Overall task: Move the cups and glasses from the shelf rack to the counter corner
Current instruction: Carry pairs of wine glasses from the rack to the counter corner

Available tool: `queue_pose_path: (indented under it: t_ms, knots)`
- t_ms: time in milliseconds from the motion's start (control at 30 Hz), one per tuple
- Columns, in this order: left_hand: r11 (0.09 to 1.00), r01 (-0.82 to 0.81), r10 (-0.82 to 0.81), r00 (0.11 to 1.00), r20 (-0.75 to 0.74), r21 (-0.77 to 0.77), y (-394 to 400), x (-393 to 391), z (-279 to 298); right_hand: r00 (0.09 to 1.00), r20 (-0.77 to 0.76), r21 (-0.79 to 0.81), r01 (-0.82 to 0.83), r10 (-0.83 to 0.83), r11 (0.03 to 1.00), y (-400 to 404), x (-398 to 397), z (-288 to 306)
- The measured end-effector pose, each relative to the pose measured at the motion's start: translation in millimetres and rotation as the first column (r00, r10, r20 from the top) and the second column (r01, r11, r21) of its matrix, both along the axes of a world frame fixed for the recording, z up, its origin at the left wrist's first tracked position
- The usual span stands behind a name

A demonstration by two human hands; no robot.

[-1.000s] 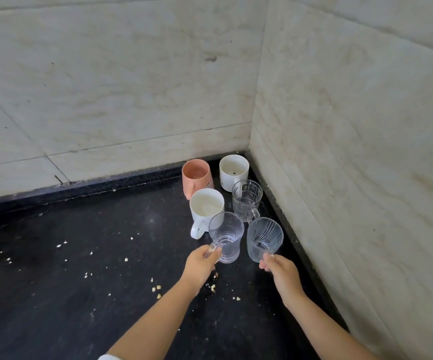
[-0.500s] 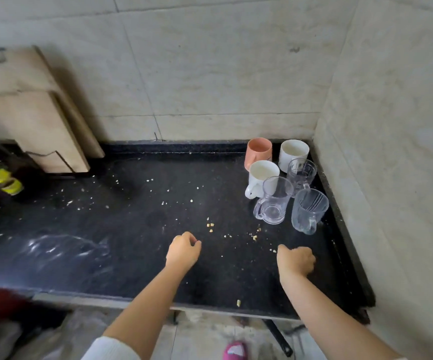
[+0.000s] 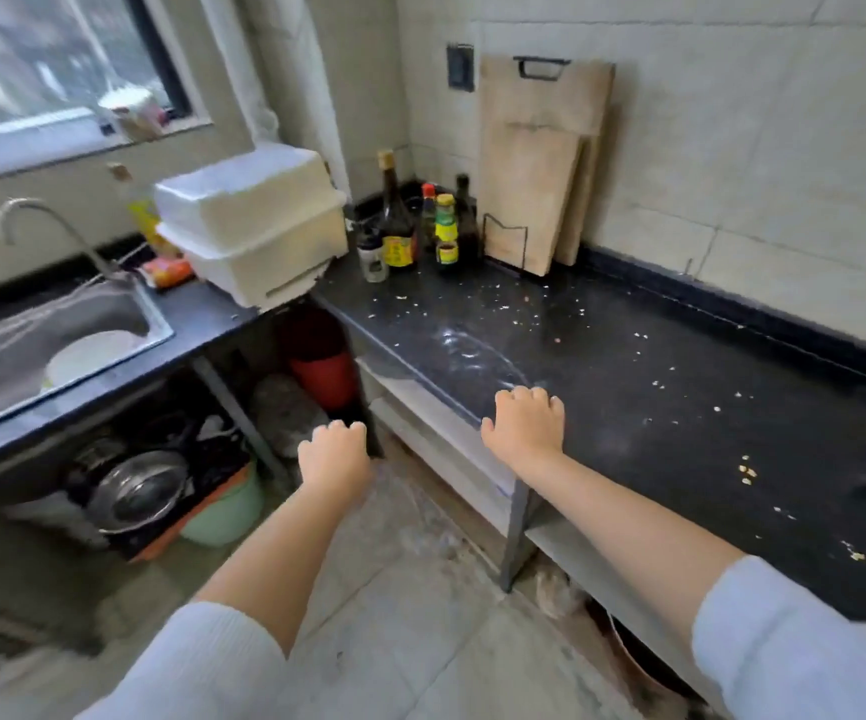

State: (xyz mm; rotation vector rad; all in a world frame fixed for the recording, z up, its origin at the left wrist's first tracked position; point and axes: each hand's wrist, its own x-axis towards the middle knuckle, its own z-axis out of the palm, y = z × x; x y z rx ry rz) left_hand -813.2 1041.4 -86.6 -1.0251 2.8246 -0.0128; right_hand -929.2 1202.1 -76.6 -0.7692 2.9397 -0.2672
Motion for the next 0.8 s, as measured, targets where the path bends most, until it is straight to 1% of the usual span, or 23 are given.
queue_pose_path:
  t_ms: [67,167,233,333,400,533,633,800]
  knots:
    - [0.998,-0.044,0.045,0.999,0.01,-0.048,-43,37,11,0.994,-0.021,0.008,-0.111,0.111,0.994,-59,25,10]
    - [0.99,-0.116,0.116,0.993,0.007,-0.078,-112,101,27,0.951,-0.079,-0.011,-0.301,0.299,0.954,-153,78,31]
    - [0.973,-0.211,0.213,0.977,0.009,-0.092,-166,161,43,0.89,-0.114,-0.062,-0.449,0.441,0.891,-231,131,49]
    - [0.937,-0.323,0.327,0.945,0.005,-0.136,-220,222,66,0.802,-0.177,-0.129,-0.593,0.57,0.795,-304,188,73]
    - [0.891,-0.423,0.427,0.904,-0.011,-0.161,-258,271,83,0.716,-0.219,-0.144,-0.696,0.663,0.704,-357,231,86]
    - [0.795,-0.575,0.574,0.816,-0.067,-0.193,-319,346,109,0.571,-0.279,-0.109,-0.818,0.772,0.565,-440,293,109]
    - [0.715,-0.669,0.667,0.74,-0.091,-0.203,-359,387,125,0.49,-0.3,-0.096,-0.869,0.818,0.486,-496,326,123]
    - [0.596,-0.777,0.761,0.628,-0.167,-0.204,-427,426,154,0.42,-0.346,-0.141,-0.907,0.839,0.396,-587,358,154]
